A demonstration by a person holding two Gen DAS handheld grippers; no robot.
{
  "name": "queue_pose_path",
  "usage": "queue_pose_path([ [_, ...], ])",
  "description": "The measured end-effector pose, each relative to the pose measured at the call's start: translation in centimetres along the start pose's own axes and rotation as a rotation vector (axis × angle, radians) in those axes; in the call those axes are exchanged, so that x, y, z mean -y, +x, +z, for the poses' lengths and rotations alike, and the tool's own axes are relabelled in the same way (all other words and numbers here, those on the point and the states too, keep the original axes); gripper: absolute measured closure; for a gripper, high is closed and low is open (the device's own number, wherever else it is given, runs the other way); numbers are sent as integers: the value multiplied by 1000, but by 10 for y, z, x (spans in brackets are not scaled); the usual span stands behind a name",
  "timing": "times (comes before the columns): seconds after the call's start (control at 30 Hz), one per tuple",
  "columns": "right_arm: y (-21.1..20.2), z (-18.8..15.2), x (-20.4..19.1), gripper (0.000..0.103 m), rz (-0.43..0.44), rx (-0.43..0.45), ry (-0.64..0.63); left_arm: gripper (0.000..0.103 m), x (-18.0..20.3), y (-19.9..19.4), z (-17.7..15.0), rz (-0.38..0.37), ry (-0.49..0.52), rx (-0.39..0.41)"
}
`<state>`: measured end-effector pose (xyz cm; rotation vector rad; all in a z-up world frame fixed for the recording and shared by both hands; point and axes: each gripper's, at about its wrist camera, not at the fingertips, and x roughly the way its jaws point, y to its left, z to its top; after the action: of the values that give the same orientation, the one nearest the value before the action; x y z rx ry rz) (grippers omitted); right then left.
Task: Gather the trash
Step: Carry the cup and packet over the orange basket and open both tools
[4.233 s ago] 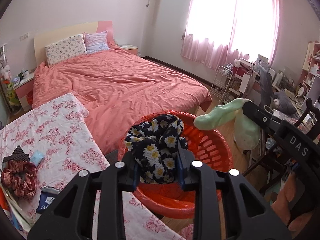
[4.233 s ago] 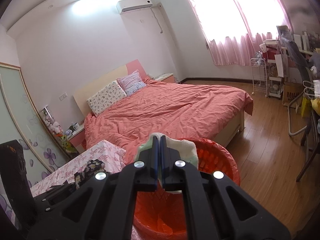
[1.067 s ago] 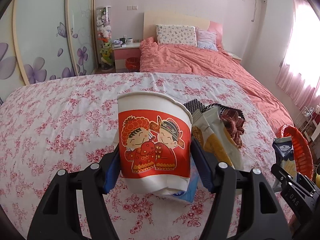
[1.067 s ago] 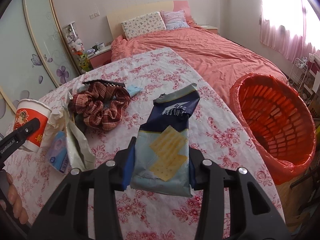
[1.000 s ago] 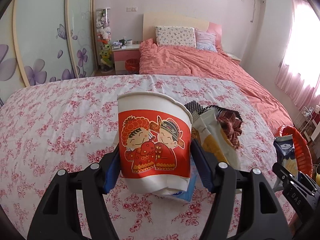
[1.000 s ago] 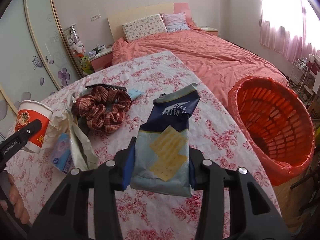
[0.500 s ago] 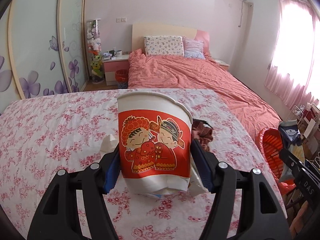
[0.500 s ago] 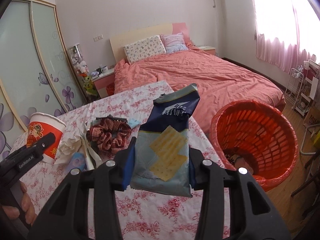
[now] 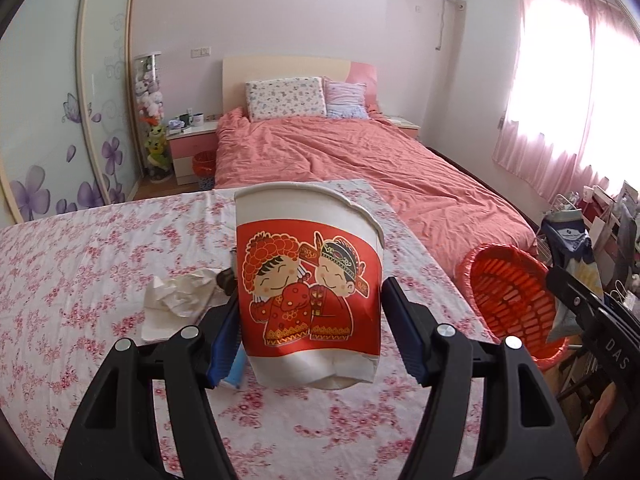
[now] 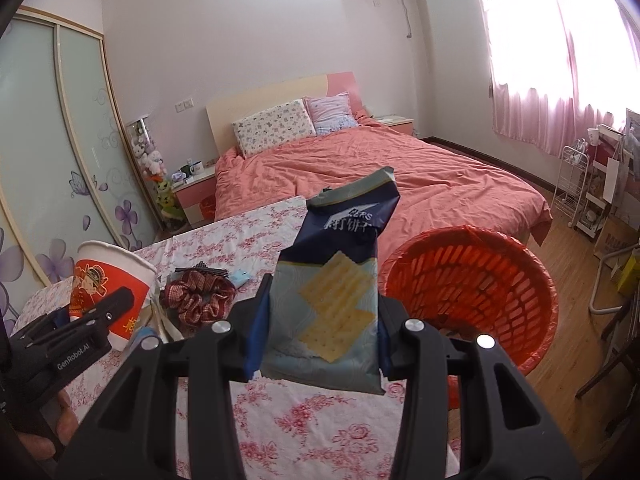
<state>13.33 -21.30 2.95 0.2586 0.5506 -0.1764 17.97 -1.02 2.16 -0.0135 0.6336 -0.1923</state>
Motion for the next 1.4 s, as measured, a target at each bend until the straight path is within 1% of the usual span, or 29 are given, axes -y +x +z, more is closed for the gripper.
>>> queue_pose_path([
  [0.6,-2,3,79,61,-82,24,87,37,73,18,-1,-124,84,-28],
  [0.97,17,13,146,61,-111,25,164,37,144,47,4,-249,161,-55],
  [1.17,38,23,186,61,-94,23,236,37,187,74,3,-312,207,-84],
  [1.27,50,25,201,57,-86,29,261,34,205,91,1,-318,239,-107],
  [1.3,53,26,204,49,-89,29,265,30,207,92,0,-315,243,-113],
  [1.33,58,27,207,44,-92,28,268,24,209,98,-1,-304,246,-123],
  [1.37,62,26,210,43,-93,23,270,21,209,100,-3,-295,246,-130],
  [1.4,66,26,212,41,-95,15,272,21,207,104,-6,-290,245,-142],
])
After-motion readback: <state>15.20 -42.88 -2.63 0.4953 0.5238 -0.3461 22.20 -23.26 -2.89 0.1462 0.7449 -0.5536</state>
